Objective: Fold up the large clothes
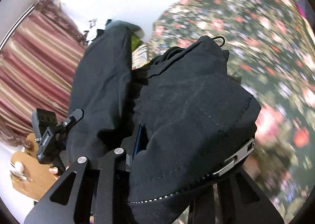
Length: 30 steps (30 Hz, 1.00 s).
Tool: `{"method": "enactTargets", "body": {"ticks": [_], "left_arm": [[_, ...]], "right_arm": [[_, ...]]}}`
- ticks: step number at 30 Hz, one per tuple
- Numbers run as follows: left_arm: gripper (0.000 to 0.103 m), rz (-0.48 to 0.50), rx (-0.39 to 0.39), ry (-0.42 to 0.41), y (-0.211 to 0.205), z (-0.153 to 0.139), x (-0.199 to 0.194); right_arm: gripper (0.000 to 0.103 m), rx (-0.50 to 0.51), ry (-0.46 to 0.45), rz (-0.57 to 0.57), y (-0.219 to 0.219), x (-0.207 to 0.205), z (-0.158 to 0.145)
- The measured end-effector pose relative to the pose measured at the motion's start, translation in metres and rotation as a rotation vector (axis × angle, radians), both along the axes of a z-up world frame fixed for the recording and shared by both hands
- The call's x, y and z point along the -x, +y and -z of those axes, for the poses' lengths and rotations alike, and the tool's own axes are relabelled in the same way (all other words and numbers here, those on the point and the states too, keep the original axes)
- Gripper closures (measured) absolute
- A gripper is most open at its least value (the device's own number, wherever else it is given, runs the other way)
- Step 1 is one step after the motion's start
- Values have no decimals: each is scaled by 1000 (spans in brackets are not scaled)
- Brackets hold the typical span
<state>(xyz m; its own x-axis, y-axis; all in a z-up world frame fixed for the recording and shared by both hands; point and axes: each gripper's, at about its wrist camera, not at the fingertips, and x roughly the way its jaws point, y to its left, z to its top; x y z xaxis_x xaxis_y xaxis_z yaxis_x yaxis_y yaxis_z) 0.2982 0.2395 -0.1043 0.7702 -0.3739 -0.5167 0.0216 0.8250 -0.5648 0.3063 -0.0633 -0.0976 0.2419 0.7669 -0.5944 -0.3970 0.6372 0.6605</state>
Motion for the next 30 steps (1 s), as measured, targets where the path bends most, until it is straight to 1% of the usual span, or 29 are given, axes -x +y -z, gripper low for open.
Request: {"method": "enactTargets", "body": {"ticks": [2, 4, 7, 10, 12, 13, 15, 16, 17, 18, 19, 21, 23, 25, 27, 29, 30], "left_arm": [[26, -20, -10, -17, 21, -2, -9], [26, -42, -1, -10, 43, 5, -17], [26, -69, 12, 17, 78, 27, -34], [26, -97, 17, 76, 105, 59, -51], [26, -116, 10, 129, 116, 88, -62], [26, -127, 3, 168, 121, 106, -67], [26, -156, -7, 276, 131, 147, -77], [25, -167, 7, 302, 134, 161, -78], [24, -182, 46, 275, 139, 170, -73], [24, -183, 66, 238, 141, 172, -69], [24, -182, 52, 229, 139, 170, -67], [23, -195, 1, 235, 131, 165, -65], [22, -212, -26, 249, 128, 162, -64], [22, -220, -57, 259, 123, 155, -54], [22, -235, -80, 262, 120, 145, -41], [22, -246, -95, 264, 122, 138, -28], [23, -252, -116, 267, 120, 132, -22]], "right_arm": [[78, 4, -24, -19, 24, -10, 0], [78, 11, -43, -38, 49, -21, 5], [78, 34, -36, -78, 85, -40, 27], [78, 69, 6, -108, 116, -58, 62], [78, 110, 51, -123, 134, -69, 91], [78, 138, 78, -128, 142, -74, 108], [78, 212, 121, -132, 155, -78, 139], [78, 226, 134, -135, 158, -79, 148], [78, 212, 126, -133, 157, -77, 151], [77, 203, 118, -133, 156, -76, 151], [76, 198, 117, -134, 154, -75, 149], [75, 210, 136, -143, 149, -74, 149], [73, 208, 162, -149, 141, -71, 148], [71, 217, 169, -151, 131, -63, 143], [70, 235, 147, -160, 123, -57, 137], [69, 267, 112, -167, 115, -42, 126], [68, 287, 87, -160, 110, -34, 118]]}}
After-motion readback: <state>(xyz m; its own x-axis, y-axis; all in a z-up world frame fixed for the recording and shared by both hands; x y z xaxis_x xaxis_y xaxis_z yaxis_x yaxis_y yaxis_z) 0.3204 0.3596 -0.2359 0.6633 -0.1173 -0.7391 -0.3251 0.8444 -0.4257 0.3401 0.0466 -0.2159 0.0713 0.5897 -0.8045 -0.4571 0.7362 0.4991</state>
